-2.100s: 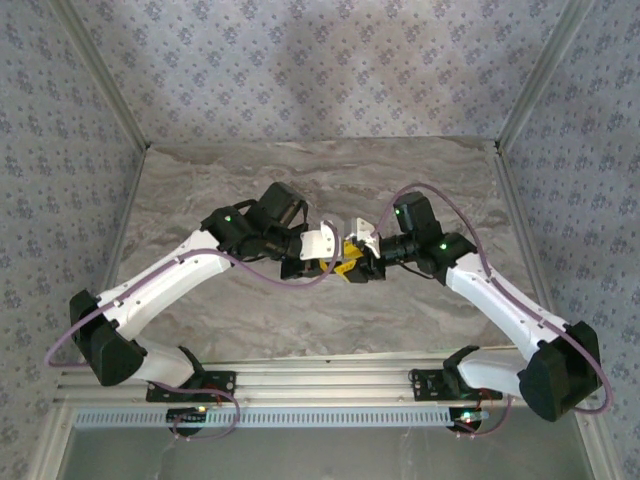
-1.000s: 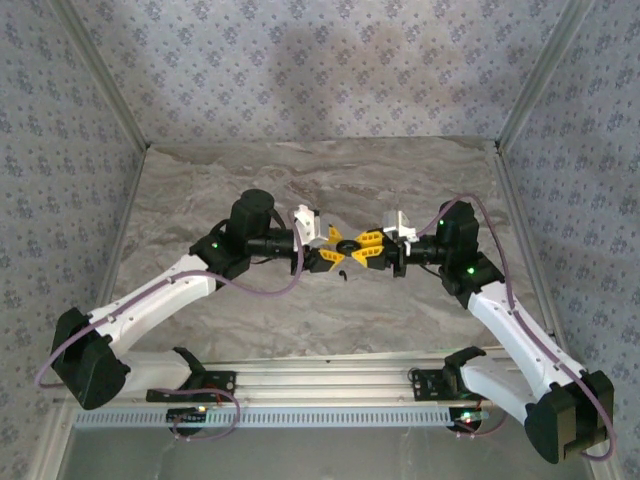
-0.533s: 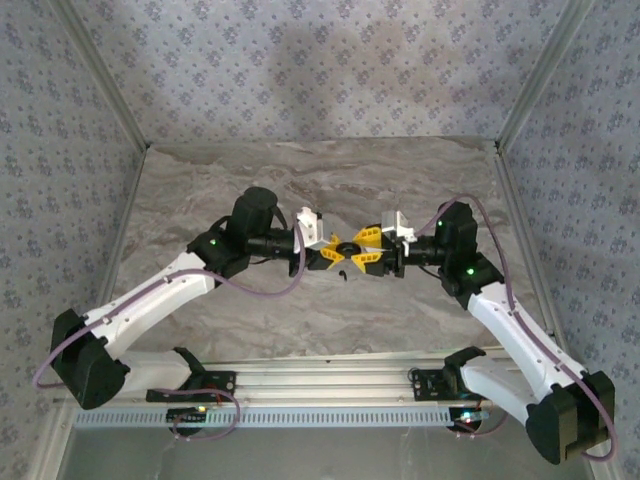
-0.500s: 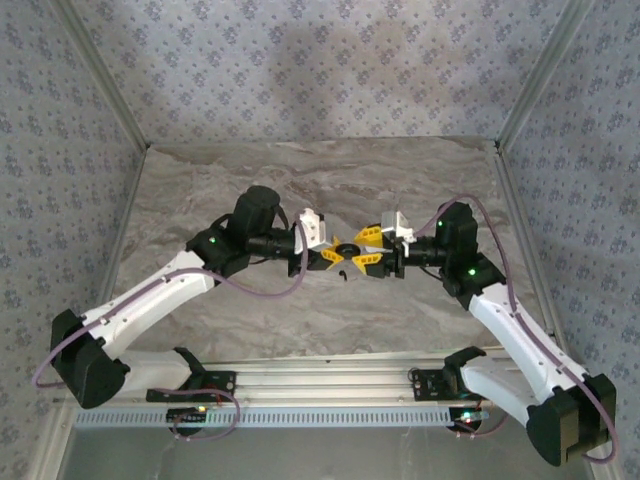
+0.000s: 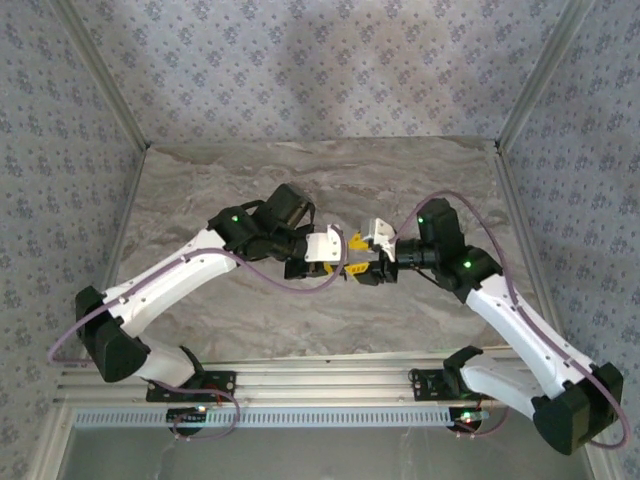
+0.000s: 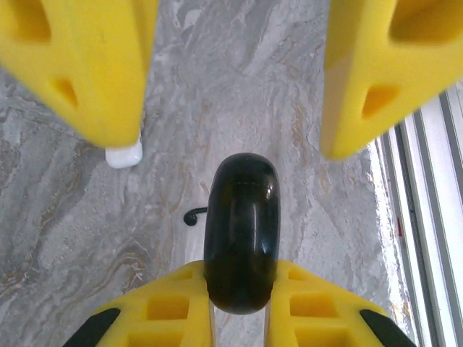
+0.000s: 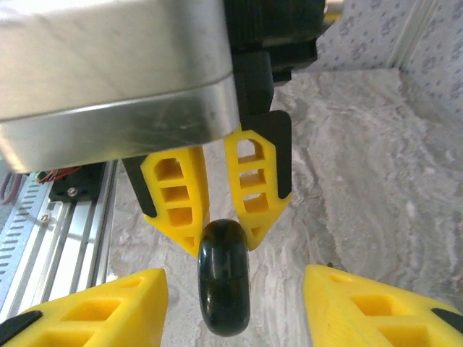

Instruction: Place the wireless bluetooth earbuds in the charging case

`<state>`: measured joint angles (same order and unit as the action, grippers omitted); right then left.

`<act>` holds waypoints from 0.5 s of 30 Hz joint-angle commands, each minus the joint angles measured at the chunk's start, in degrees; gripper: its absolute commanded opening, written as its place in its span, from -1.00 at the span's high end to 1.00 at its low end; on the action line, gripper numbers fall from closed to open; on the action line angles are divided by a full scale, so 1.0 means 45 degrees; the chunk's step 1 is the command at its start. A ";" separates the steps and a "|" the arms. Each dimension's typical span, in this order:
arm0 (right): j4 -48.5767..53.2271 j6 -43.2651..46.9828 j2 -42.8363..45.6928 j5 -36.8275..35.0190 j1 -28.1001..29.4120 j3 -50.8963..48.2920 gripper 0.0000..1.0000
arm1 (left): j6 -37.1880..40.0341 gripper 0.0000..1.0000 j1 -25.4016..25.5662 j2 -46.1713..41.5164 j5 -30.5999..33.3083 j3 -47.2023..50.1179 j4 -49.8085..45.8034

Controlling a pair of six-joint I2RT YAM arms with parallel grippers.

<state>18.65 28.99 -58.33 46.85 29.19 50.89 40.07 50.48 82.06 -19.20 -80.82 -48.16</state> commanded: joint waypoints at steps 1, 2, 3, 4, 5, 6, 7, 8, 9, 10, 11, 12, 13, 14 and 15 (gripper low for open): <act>0.0176 0.0413 -0.0386 0.0141 0.0259 0.0428 -0.08 | 0.0155 0.62 0.0111 0.0072 0.0034 -0.0556 -0.0606; 0.0140 0.0432 -0.0501 0.0234 0.0308 0.0463 -0.08 | 0.0108 0.62 0.0117 0.0101 0.0031 -0.0587 -0.0606; 0.0112 0.0450 -0.0605 0.0324 0.0344 0.0462 -0.08 | 0.0080 0.62 0.0137 0.0092 0.0009 -0.0600 -0.0584; 0.0092 0.0465 -0.0689 0.0379 0.0377 0.0452 -0.07 | 0.0045 0.62 0.0130 0.0109 -0.0009 -0.0616 -0.0586; 0.0088 0.0477 -0.0786 0.0394 0.0405 0.0450 -0.07 | -0.0015 0.63 0.0130 0.0121 -0.0030 -0.0649 -0.0568; 0.0082 0.0500 -0.0860 0.0390 0.0409 0.0465 -0.06 | -0.0038 0.62 0.0130 0.0120 -0.0039 -0.0653 -0.0533; 0.0091 0.0522 -0.0951 0.0390 0.0446 0.0465 -0.04 | -0.0052 0.62 0.0130 0.0120 -0.0083 -0.0661 -0.0527; 0.0074 0.0546 -0.1030 0.0387 0.0465 0.0458 -0.02 | -0.0065 0.63 0.0130 0.0123 -0.0125 -0.0675 -0.0510; 0.0073 0.0549 -0.1071 0.0377 0.0457 0.0461 0.00 | -0.0087 0.62 0.0130 0.0117 -0.0146 -0.0688 -0.0479; 0.0045 0.0588 -0.1144 0.0370 0.0466 0.0450 0.02 | -0.0097 0.62 0.0130 0.0118 -0.0176 -0.0674 -0.0469; 0.0049 0.0594 -0.1178 0.0380 0.0465 0.0465 0.06 | -0.0133 0.62 0.0130 0.0105 -0.0203 -0.0674 -0.0455; 0.0051 0.0611 -0.1199 0.0389 0.0464 0.0452 0.11 | -0.0153 0.62 0.0131 0.0106 -0.0223 -0.0683 -0.0435; 0.0068 0.0641 -0.1216 0.0409 0.0466 0.0449 0.17 | -0.0180 0.62 0.0133 0.0102 -0.0225 -0.0649 -0.0409; 0.0102 0.0671 -0.1228 0.0424 0.0466 0.0476 0.27 | -0.0224 0.62 0.0130 0.0095 -0.0225 -0.0661 -0.0374; 0.0157 0.0730 -0.1217 0.0443 0.0466 0.0468 0.34 | -0.0258 0.62 0.0130 0.0099 -0.0225 -0.0657 -0.0320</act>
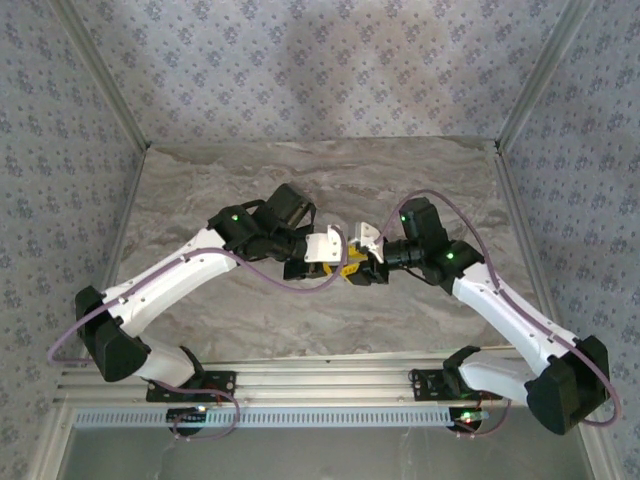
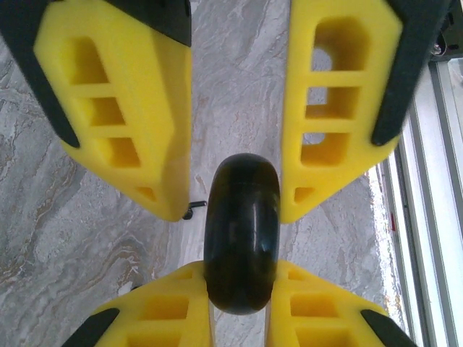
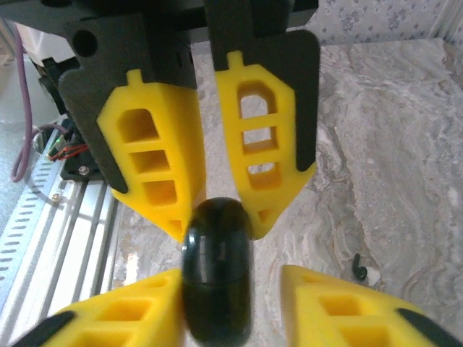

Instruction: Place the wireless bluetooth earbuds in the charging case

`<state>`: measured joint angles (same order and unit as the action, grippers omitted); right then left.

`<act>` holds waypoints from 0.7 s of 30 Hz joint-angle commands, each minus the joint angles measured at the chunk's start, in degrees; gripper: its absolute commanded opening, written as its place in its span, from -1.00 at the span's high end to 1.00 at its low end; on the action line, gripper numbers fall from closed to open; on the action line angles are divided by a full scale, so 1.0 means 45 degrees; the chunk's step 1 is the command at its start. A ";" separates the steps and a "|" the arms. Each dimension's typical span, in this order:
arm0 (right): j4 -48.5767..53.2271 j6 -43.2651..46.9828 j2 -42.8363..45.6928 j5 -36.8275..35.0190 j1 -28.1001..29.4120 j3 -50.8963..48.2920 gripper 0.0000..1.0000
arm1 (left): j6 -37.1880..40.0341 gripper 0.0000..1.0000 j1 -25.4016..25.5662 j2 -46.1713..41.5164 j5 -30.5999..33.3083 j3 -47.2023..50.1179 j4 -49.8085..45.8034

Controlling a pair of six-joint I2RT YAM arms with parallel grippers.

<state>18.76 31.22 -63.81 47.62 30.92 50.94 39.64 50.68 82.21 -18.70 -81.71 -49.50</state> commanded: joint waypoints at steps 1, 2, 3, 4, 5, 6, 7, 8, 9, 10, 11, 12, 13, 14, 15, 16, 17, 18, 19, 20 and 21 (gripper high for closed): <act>0.0205 0.0314 0.0015 0.0295 0.0066 0.0462 0.44 | -0.0208 0.62 0.0086 0.0047 -0.0332 -0.0433 0.0034; 0.0276 0.0379 0.0035 0.0311 0.0048 0.0463 0.53 | -0.0233 0.60 0.0086 0.0040 -0.0327 -0.0383 0.0108; 0.0313 0.0433 0.0085 0.0350 0.0040 0.0473 0.60 | -0.0252 0.55 0.0095 0.0026 -0.0350 -0.0359 0.0201; 0.0291 0.0444 0.0170 0.0429 -0.0014 0.0409 0.66 | -0.0365 0.43 0.0069 -0.0021 -0.0337 -0.0278 0.0359; 0.0157 0.0373 0.0307 0.0584 -0.0116 0.0313 0.69 | -0.0519 0.32 0.0039 -0.0094 -0.0361 -0.0127 0.0696; -0.0075 0.0243 0.0453 0.0749 -0.0246 0.0115 0.69 | -0.0632 0.26 -0.0032 -0.0233 -0.0481 0.0091 0.1031; -0.0543 0.0004 0.0684 0.0970 -0.0450 -0.0144 0.70 | -0.0769 0.17 -0.0160 -0.0395 -0.0782 0.0380 0.1462; -0.1141 -0.0396 0.0938 0.1206 -0.0714 -0.0464 0.69 | -0.0987 0.07 -0.0369 -0.0636 -0.1223 0.0727 0.2029; -0.1717 -0.0768 0.1171 0.1440 -0.0946 -0.0729 0.69 | -0.1194 0.02 -0.0571 -0.0857 -0.1648 0.1068 0.2648; -0.2428 -0.1225 0.1467 0.1716 -0.1190 -0.1087 0.69 | -0.1460 0.01 -0.0773 -0.1164 -0.2178 0.1525 0.3436; -0.3065 -0.1661 0.1724 0.1967 -0.1454 -0.1401 0.69 | -0.1741 0.00 -0.0995 -0.1446 -0.2674 0.1993 0.4221; -0.3601 -0.2034 0.1914 0.2155 -0.1652 -0.1620 0.69 | -0.2010 -0.01 -0.1130 -0.1706 -0.3051 0.2388 0.4911; -0.4142 -0.2422 0.2107 0.2384 -0.1842 -0.1851 0.69 | -0.2349 -0.02 -0.1277 -0.1946 -0.3457 0.2851 0.5741; -0.4613 -0.2738 0.2220 0.2572 -0.2004 -0.1979 0.69 | -0.2648 -0.02 -0.1407 -0.2147 -0.3841 0.3263 0.6463; -0.4849 -0.2947 0.2334 0.2681 -0.2077 -0.2060 0.68 | -0.2856 -0.02 -0.1465 -0.2274 -0.4089 0.3546 0.6972; -0.5013 -0.3101 0.2399 0.2781 -0.2123 -0.2116 0.68 | -0.3108 -0.02 -0.1543 -0.2378 -0.4266 0.3776 0.7500; -0.5131 -0.3176 0.2450 0.2885 -0.2172 -0.2153 0.68 | -0.3314 -0.02 -0.1568 -0.2444 -0.4481 0.3973 0.7916; -0.5228 -0.3258 0.2492 0.2977 -0.2181 -0.2174 0.67 | -0.3456 -0.02 -0.1600 -0.2468 -0.4647 0.4076 0.8170; -0.5406 -0.3386 0.2500 0.3063 -0.2165 -0.2189 0.68 | -0.3531 -0.02 -0.1617 -0.2474 -0.4809 0.4151 0.8352; -0.5559 -0.3492 0.2500 0.3153 -0.2166 -0.2215 0.67 | -0.3600 -0.01 -0.1621 -0.2457 -0.4893 0.4182 0.8489; -0.5681 -0.3570 0.2498 0.3233 -0.2173 -0.2240 0.67 | -0.3656 -0.01 -0.1631 -0.2440 -0.4943 0.4220 0.8568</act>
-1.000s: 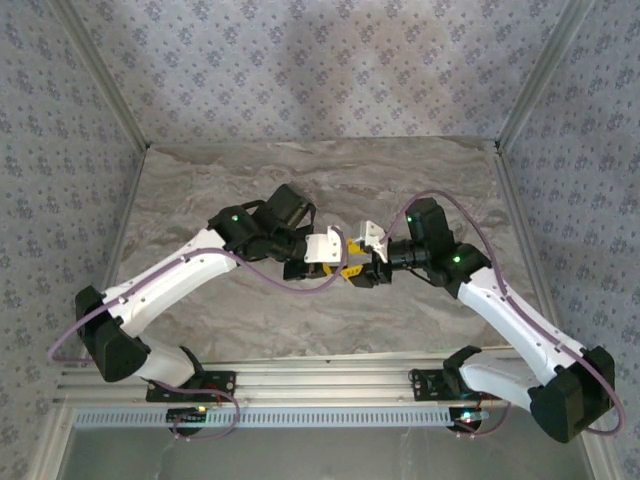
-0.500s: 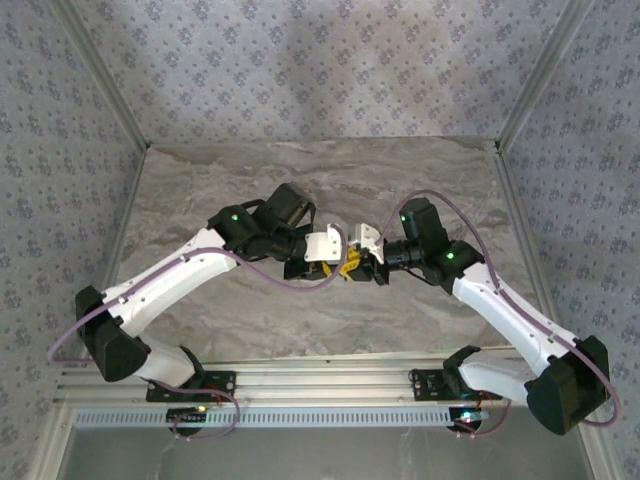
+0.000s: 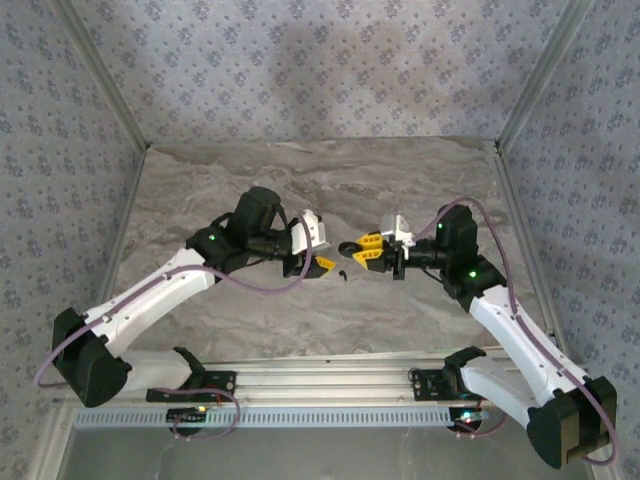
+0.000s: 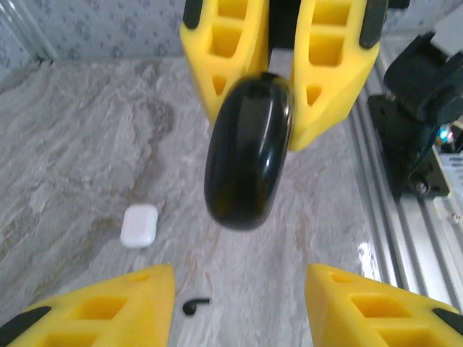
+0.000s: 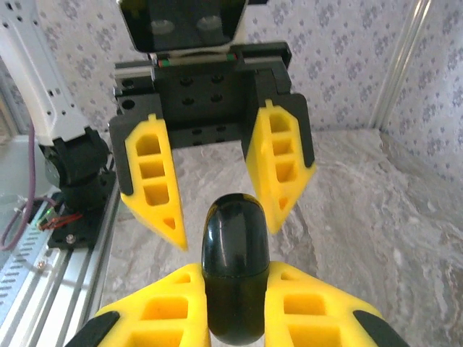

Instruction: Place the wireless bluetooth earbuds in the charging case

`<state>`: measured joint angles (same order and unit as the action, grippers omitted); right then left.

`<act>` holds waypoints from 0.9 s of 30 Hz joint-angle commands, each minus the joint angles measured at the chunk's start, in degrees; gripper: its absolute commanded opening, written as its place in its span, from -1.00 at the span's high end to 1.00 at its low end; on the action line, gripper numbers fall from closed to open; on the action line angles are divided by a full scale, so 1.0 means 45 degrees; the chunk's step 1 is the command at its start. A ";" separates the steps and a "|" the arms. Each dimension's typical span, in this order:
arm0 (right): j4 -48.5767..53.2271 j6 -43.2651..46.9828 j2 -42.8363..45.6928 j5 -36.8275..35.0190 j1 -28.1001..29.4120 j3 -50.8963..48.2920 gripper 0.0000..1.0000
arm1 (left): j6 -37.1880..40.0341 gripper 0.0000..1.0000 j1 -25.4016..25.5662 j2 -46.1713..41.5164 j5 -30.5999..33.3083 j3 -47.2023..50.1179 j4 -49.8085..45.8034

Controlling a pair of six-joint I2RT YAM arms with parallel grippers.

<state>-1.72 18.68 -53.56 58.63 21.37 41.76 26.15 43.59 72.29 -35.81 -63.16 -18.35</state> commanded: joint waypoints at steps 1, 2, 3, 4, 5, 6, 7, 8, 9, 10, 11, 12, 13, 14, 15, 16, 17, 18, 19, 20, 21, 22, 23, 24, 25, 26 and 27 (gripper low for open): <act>-0.1270 -0.0880 0.0198 0.0846 -0.0046 -0.0228 0.66 | -0.0686 -0.02 -0.0044 -0.0210 -0.1213 0.0109 0.1746; -0.1369 -0.0954 0.0186 0.0876 -0.0042 -0.0218 0.66 | -0.0721 -0.02 -0.0058 -0.0191 -0.1286 0.0128 0.1835; -0.1423 -0.0986 0.0173 0.0906 -0.0044 -0.0226 0.66 | -0.0752 -0.01 -0.0053 -0.0197 -0.1327 0.0131 0.1896; -0.1454 -0.1020 0.0176 0.0935 -0.0034 -0.0200 0.66 | -0.0787 -0.01 -0.0057 -0.0188 -0.1396 0.0150 0.1989; -0.1460 -0.1011 0.0162 0.0955 -0.0030 -0.0209 0.66 | -0.0857 -0.01 -0.0055 -0.0204 -0.1426 0.0165 0.2122; -0.1455 -0.1015 0.0161 0.0956 -0.0037 -0.0206 0.66 | -0.0917 -0.01 -0.0041 -0.0205 -0.1482 0.0199 0.2241; -0.1456 -0.1006 0.0146 0.0937 -0.0012 -0.0217 0.65 | -0.0974 0.01 -0.0040 -0.0187 -0.1559 0.0187 0.2360; -0.1455 -0.1024 0.0115 0.0935 -0.0019 -0.0209 0.66 | -0.1042 0.03 -0.0048 -0.0168 -0.1661 0.0188 0.2459; -0.1473 -0.1025 0.0113 0.0945 0.0007 -0.0214 0.65 | -0.1111 0.05 -0.0058 -0.0152 -0.1741 0.0168 0.2526; -0.1474 -0.1025 0.0089 0.0919 0.0017 -0.0207 0.65 | -0.1153 0.08 -0.0056 -0.0129 -0.1834 0.0158 0.2571; -0.1486 -0.1026 0.0100 0.0897 0.0050 -0.0187 0.65 | -0.1180 0.11 -0.0051 -0.0109 -0.1880 0.0147 0.2607; -0.1494 -0.1042 0.0088 0.0882 0.0054 -0.0178 0.65 | -0.1200 0.14 -0.0042 -0.0089 -0.1904 0.0148 0.2613; -0.1512 -0.1045 0.0086 0.0855 0.0075 -0.0186 0.65 | -0.1202 0.19 -0.0052 -0.0079 -0.1905 0.0158 0.2631; -0.1530 -0.1045 0.0084 0.0827 0.0096 -0.0166 0.65 | -0.1202 0.24 -0.0045 -0.0055 -0.1920 0.0166 0.2637; -0.1535 -0.1061 0.0071 0.0802 0.0104 -0.0159 0.65 | -0.1202 0.28 -0.0057 -0.0059 -0.1943 0.0162 0.2632; -0.1552 -0.1045 0.0041 0.0789 0.0099 -0.0149 0.65 | -0.1220 0.31 -0.0025 -0.0049 -0.1973 0.0149 0.2632; -0.1571 -0.1064 0.0020 0.0770 0.0128 -0.0146 0.65 | -0.1206 0.33 -0.0038 -0.0054 -0.2000 0.0163 0.2615; -0.1590 -0.1066 0.0005 0.0745 0.0146 -0.0128 0.65 | -0.1202 0.37 -0.0030 -0.0049 -0.2021 0.0138 0.2603; -0.1591 -0.1079 -0.0030 0.0711 0.0187 -0.0119 0.65 | -0.1202 0.41 -0.0029 -0.0049 -0.2043 0.0132 0.2575; -0.1591 -0.1074 -0.0051 0.0692 0.0208 -0.0100 0.65 | -0.1168 0.46 -0.0024 -0.0053 -0.2061 0.0075 0.2508; -0.1591 -0.1065 -0.0085 0.0667 0.0234 -0.0100 0.65 | -0.1116 0.49 -0.0021 -0.0049 -0.2051 0.0033 0.2400; -0.1574 -0.1066 -0.0124 0.0626 0.0262 -0.0100 0.64 | -0.1024 0.53 -0.0020 -0.0059 -0.1998 -0.0041 0.2221; -0.1543 -0.1064 -0.0158 0.0570 0.0281 -0.0081 0.62 | -0.0902 0.56 -0.0005 -0.0074 -0.1875 -0.0146 0.1958; -0.1454 -0.1046 -0.0149 0.0485 0.0290 -0.0080 0.55 | -0.0692 0.58 -0.0014 -0.0069 -0.1688 -0.0243 0.1652; -0.1229 -0.0966 -0.0135 0.0359 0.0280 -0.0031 0.43 | -0.0376 0.59 -0.0015 -0.0053 -0.1407 -0.0397 0.1125; -0.0751 -0.0741 -0.0075 0.0191 0.0276 0.0071 0.33 | 0.0037 0.59 0.0011 -0.0049 -0.1063 -0.0597 0.0457; -0.0194 -0.0419 0.0003 -0.0032 0.0264 0.0230 0.26 | 0.0433 0.60 0.0024 -0.0030 -0.0687 -0.0800 -0.0191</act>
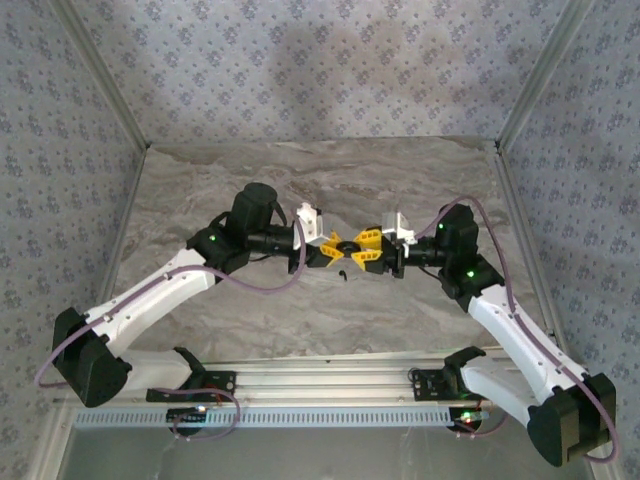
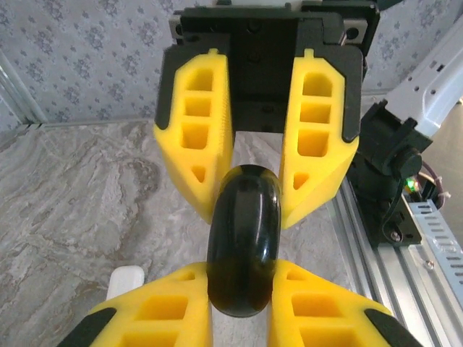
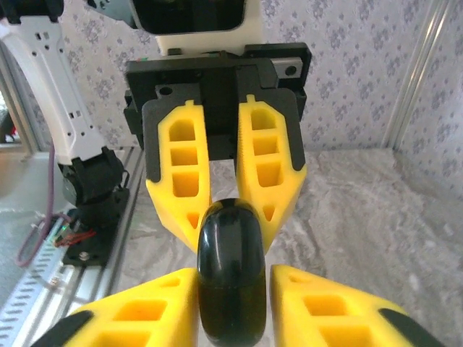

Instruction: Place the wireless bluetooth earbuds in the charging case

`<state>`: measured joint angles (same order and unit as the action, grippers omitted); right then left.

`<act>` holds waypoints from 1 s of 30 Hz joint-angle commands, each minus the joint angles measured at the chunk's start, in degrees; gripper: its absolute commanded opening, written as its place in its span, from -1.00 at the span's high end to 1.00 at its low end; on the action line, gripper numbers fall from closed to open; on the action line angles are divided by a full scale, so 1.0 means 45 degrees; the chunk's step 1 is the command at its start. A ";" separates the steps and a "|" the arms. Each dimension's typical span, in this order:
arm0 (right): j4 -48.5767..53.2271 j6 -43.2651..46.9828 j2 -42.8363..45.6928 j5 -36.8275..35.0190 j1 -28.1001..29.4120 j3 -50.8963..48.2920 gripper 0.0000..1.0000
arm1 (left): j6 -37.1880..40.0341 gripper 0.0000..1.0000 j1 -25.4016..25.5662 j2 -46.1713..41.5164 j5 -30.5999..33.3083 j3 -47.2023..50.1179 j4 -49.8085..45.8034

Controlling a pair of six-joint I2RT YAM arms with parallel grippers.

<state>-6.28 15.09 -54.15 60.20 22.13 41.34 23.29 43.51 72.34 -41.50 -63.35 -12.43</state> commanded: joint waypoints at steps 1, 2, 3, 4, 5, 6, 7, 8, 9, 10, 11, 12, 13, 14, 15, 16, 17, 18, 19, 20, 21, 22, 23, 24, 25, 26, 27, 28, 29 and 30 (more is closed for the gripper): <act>0.1597 0.0820 0.0225 -0.0707 0.0101 0.0540 0.20 | 0.1542 0.61 0.0088 -0.0003 0.1038 -0.1022 -0.2332; 0.2527 0.1369 0.0327 -0.1077 0.0092 0.0795 0.15 | 0.2009 0.61 0.0126 0.0051 0.1532 -0.1312 -0.3167; 0.3329 0.1833 0.0370 -0.1390 0.0111 0.1055 0.13 | 0.2438 0.61 0.0179 0.0119 0.1970 -0.1585 -0.3893; 0.4189 0.2321 0.0356 -0.1773 0.0128 0.1339 0.10 | 0.2909 0.62 0.0252 0.0226 0.2501 -0.1874 -0.4643; 0.4918 0.2657 0.0278 -0.2127 0.0193 0.1677 0.08 | 0.3283 0.61 0.0347 0.0325 0.3022 -0.2177 -0.5392; 0.5493 0.2968 0.0229 -0.2308 0.0234 0.1906 0.07 | 0.3517 0.62 0.0423 0.0442 0.3384 -0.2387 -0.5764; 0.5805 0.3123 0.0161 -0.2413 0.0290 0.2080 0.05 | 0.3673 0.61 0.0500 0.0568 0.3703 -0.2599 -0.6389; 0.5887 0.3110 0.0106 -0.2522 0.0378 0.2191 0.04 | 0.3800 0.61 0.0584 0.0669 0.3939 -0.2758 -0.6673; 0.5855 0.3116 0.0054 -0.2597 0.0486 0.2253 0.03 | 0.3847 0.62 0.0643 0.0735 0.4089 -0.2866 -0.6798; 0.5825 0.3159 -0.0021 -0.2706 0.0658 0.2306 0.02 | 0.3866 0.61 0.0702 0.0792 0.4169 -0.2952 -0.6854; 0.5814 0.3226 -0.0135 -0.2852 0.0841 0.2362 0.02 | 0.3868 0.62 0.0740 0.0845 0.4228 -0.3011 -0.6860; 0.5860 0.3311 -0.0261 -0.2995 0.0996 0.2431 0.01 | 0.3849 0.61 0.0794 0.0906 0.4221 -0.3064 -0.6836; 0.5936 0.3432 -0.0413 -0.3108 0.1161 0.2544 0.01 | 0.3814 0.61 0.0835 0.0974 0.4249 -0.3138 -0.6839; 0.6017 0.3535 -0.0602 -0.3191 0.1310 0.2638 0.00 | 0.3746 0.62 0.0873 0.1046 0.4248 -0.3203 -0.6842; 0.6075 0.3612 -0.0761 -0.3237 0.1429 0.2720 0.00 | 0.3702 0.61 0.0889 0.1106 0.4241 -0.3251 -0.6866; 0.6102 0.3654 -0.0906 -0.3245 0.1540 0.2794 -0.01 | 0.3673 0.62 0.0916 0.1168 0.4241 -0.3313 -0.6872; 0.6068 0.3674 -0.1077 -0.3242 0.1619 0.2824 -0.01 | 0.3659 0.62 0.0940 0.1214 0.4241 -0.3353 -0.6890; 0.5965 0.3667 -0.1189 -0.3230 0.1665 0.2853 -0.01 | 0.3635 0.62 0.0962 0.1241 0.4229 -0.3381 -0.6904; 0.5869 0.3702 -0.1321 -0.3223 0.1750 0.2869 -0.01 | 0.3637 0.62 0.0997 0.1264 0.4221 -0.3383 -0.6906; 0.5812 0.3734 -0.1458 -0.3233 0.1818 0.2898 -0.01 | 0.3649 0.62 0.1006 0.1267 0.4202 -0.3393 -0.6897; 0.5775 0.3755 -0.1598 -0.3223 0.1887 0.2945 -0.01 | 0.3624 0.62 0.1047 0.1283 0.4185 -0.3392 -0.6876; 0.5783 0.3825 -0.1742 -0.3242 0.1960 0.2994 -0.01 | 0.3617 0.62 0.1047 0.1304 0.4182 -0.3414 -0.6872; 0.5803 0.3862 -0.1893 -0.3242 0.2011 0.3053 -0.01 | 0.3578 0.62 0.1069 0.1324 0.4153 -0.3407 -0.6857; 0.5790 0.3891 -0.2030 -0.3238 0.2042 0.3071 -0.01 | 0.3540 0.62 0.1077 0.1340 0.4126 -0.3422 -0.6836; 0.5760 0.3892 -0.2133 -0.3242 0.2086 0.3078 0.00 | 0.3522 0.62 0.1110 0.1347 0.4100 -0.3424 -0.6812; 0.5734 0.3907 -0.2245 -0.3208 0.2112 0.3098 0.01 | 0.3483 0.62 0.1121 0.1342 0.4056 -0.3436 -0.6775; 0.5696 0.3912 -0.2328 -0.3138 0.2133 0.3103 0.02 | 0.3449 0.62 0.1124 0.1341 0.4030 -0.3422 -0.6719; 0.5664 0.3912 -0.2379 -0.3094 0.2152 0.3136 0.04 | 0.3424 0.62 0.1115 0.1337 0.4008 -0.3430 -0.6692; 0.5654 0.3912 -0.2447 -0.3031 0.2172 0.3134 0.07 | 0.3402 0.62 0.1116 0.1347 0.3997 -0.3404 -0.6656; 0.5645 0.3911 -0.2510 -0.2955 0.2189 0.3137 0.11 | 0.3393 0.62 0.1116 0.1347 0.3987 -0.3413 -0.6626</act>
<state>18.68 31.77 -64.88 45.82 31.51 53.63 38.52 48.12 77.82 -22.68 -76.93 -42.22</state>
